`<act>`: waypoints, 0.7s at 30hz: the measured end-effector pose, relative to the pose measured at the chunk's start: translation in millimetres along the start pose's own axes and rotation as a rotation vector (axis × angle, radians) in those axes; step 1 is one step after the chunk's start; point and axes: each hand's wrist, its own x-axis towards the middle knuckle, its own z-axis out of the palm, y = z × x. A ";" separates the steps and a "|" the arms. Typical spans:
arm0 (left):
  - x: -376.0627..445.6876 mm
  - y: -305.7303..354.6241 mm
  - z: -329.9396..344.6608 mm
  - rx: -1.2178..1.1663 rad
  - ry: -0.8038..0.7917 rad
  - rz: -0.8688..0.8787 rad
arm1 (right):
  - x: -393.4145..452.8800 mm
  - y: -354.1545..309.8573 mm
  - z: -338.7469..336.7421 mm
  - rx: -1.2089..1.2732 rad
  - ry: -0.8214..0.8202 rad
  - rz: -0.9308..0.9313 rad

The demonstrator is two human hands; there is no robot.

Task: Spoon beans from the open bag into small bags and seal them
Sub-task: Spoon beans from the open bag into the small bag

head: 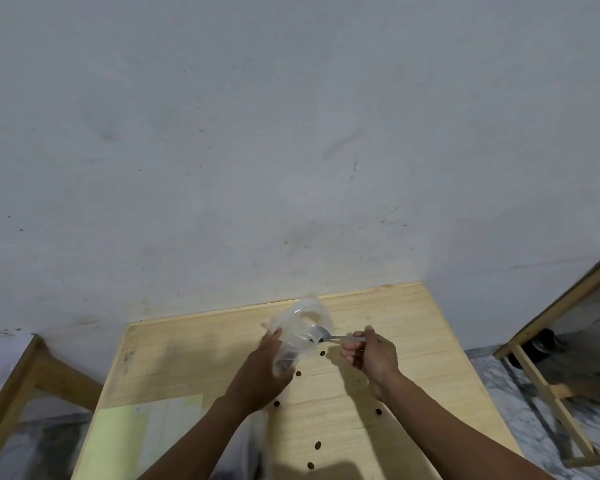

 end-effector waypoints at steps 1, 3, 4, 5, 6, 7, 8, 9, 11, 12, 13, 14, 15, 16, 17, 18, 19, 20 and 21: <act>1.5 -1.1 1.7 0.025 -0.013 -0.024 | -1.0 -2.6 -3.2 -0.024 0.026 -0.025; 4.2 -1.6 5.4 0.084 0.002 -0.041 | -2.6 -9.6 -10.1 -0.064 0.080 -0.110; 5.3 -0.7 7.2 0.112 0.023 -0.027 | -2.5 -14.2 -13.2 -0.089 0.111 -0.167; 5.7 1.3 8.7 0.139 0.042 -0.004 | -2.5 -19.9 -15.9 -0.114 0.140 -0.227; 5.9 3.8 10.1 0.172 0.055 0.023 | -2.2 -26.1 -17.8 -0.138 0.162 -0.287; 5.8 6.1 11.5 0.212 0.066 0.050 | -2.5 -32.9 -18.8 -0.164 0.173 -0.344; 6.1 7.4 13.2 0.249 0.076 0.069 | -3.4 -40.1 -18.8 -0.194 0.171 -0.397; 6.4 8.2 14.5 0.275 0.080 0.077 | -5.2 -46.7 -17.8 -0.228 0.153 -0.445; 7.9 8.8 16.2 0.288 0.097 0.075 | -12.8 -57.3 -13.0 -0.318 0.079 -0.537; 8.9 8.4 16.9 0.276 0.121 0.077 | -17.8 -60.5 -9.6 -0.379 0.033 -0.579; 9.6 8.9 16.8 0.257 0.151 0.083 | -22.6 -62.3 -5.6 -0.455 -0.015 -0.620; 10.0 9.8 16.4 0.229 0.181 0.089 | -26.7 -62.8 -1.6 -0.539 -0.068 -0.660; 9.9 11.4 15.9 0.198 0.205 0.093 | -29.7 -62.5 2.0 -0.630 -0.120 -0.698; 9.6 12.9 15.4 0.166 0.222 0.097 | -30.9 -61.5 4.8 -0.722 -0.165 -0.733; 8.9 13.9 14.8 0.141 0.234 0.099 | -31.7 -60.7 6.7 -0.804 -0.194 -0.767; 8.0 14.9 13.8 0.120 0.246 0.100 | -31.4 -60.1 7.8 -0.867 -0.210 -0.800; 7.1 15.4 12.8 0.106 0.253 0.092 | -32.2 -60.2 9.0 -0.895 -0.215 -0.835; 6.1 15.2 12.0 0.097 0.252 0.075 | -33.0 -60.9 10.0 -0.893 -0.205 -0.870; 4.8 15.5 11.1 0.095 0.243 0.054 | -34.2 -62.5 10.8 -0.856 -0.180 -0.893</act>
